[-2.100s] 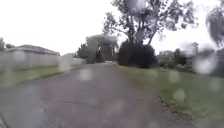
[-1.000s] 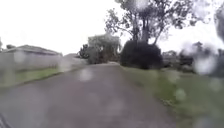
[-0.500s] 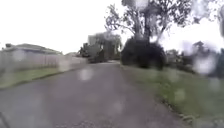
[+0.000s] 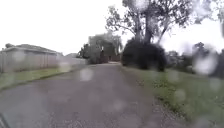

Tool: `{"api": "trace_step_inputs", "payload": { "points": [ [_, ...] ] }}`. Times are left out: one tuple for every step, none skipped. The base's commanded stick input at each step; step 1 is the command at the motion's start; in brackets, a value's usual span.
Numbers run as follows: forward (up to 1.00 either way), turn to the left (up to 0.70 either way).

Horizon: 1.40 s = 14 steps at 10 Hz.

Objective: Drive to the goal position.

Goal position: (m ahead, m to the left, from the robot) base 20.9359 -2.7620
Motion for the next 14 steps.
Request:
{"api": "trace_step_inputs", "payload": {
  "points": [
    [0.00, 0.00],
    [0.03, 0.00],
    [0.06, 0.00],
    [0.60, 0.00],
    [0.74, 0.00],
    [0.88, 0.00],
    [1.00, 0.00],
    [1.00, 0.00],
    [1.00, 0.00],
    [1.00, 0.00],
    [1.00, 0.00],
    [1.00, 0.00],
    [1.00, 0.00],
    [1.00, 0.00]
  ]
}}
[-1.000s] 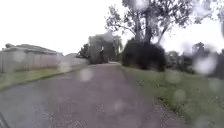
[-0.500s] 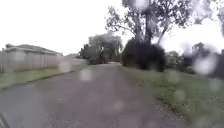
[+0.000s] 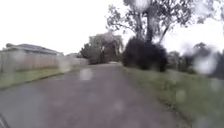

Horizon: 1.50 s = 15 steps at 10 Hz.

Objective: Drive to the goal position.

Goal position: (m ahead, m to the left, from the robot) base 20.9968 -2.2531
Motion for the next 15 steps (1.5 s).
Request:
{"api": "trace_step_inputs", "payload": {
  "points": [
    [1.00, 0.00],
    [1.00, 0.00],
    [1.00, 0.00],
    [1.00, 0.00],
    [1.00, 0.00],
    [1.00, 0.00],
    [1.00, 0.00],
    [1.00, 0.00],
    [1.00, 0.00],
    [1.00, 0.00],
    [1.00, 0.00],
    [1.00, 0.00],
    [1.00, -0.14],
    [1.00, -0.23],
    [1.00, -0.32]
  ]
}}
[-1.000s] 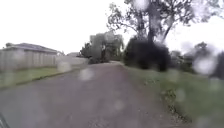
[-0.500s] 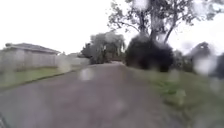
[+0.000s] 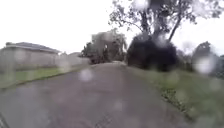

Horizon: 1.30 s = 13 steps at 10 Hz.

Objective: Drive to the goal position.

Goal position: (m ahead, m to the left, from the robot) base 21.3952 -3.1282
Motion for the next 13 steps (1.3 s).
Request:
{"api": "trace_step_inputs", "payload": {
  "points": [
    [1.00, -0.38],
    [1.00, -0.34],
    [1.00, -0.29],
    [1.00, 0.00],
    [1.00, 0.00],
    [1.00, 0.00],
    [1.00, 0.00],
    [1.00, 0.00],
    [1.00, 0.00],
    [1.00, 0.00],
    [1.00, 0.00],
    [1.00, 0.00],
    [1.00, 0.00]
  ]
}}
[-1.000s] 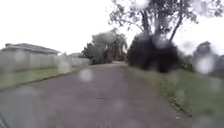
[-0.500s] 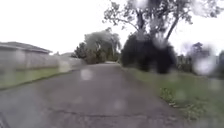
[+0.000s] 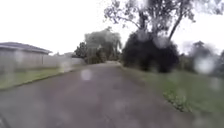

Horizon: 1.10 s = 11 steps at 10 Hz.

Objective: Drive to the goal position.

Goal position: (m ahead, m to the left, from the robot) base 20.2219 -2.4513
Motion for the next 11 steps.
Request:
{"api": "trace_step_inputs", "payload": {
  "points": [
    [1.00, 0.00],
    [1.00, 0.00],
    [1.00, 0.00],
    [1.00, 0.00],
    [1.00, 0.00],
    [1.00, 0.00],
    [1.00, 0.00],
    [1.00, 0.00],
    [1.00, 0.00],
    [1.00, 0.00],
    [1.00, 0.00]
  ]
}}
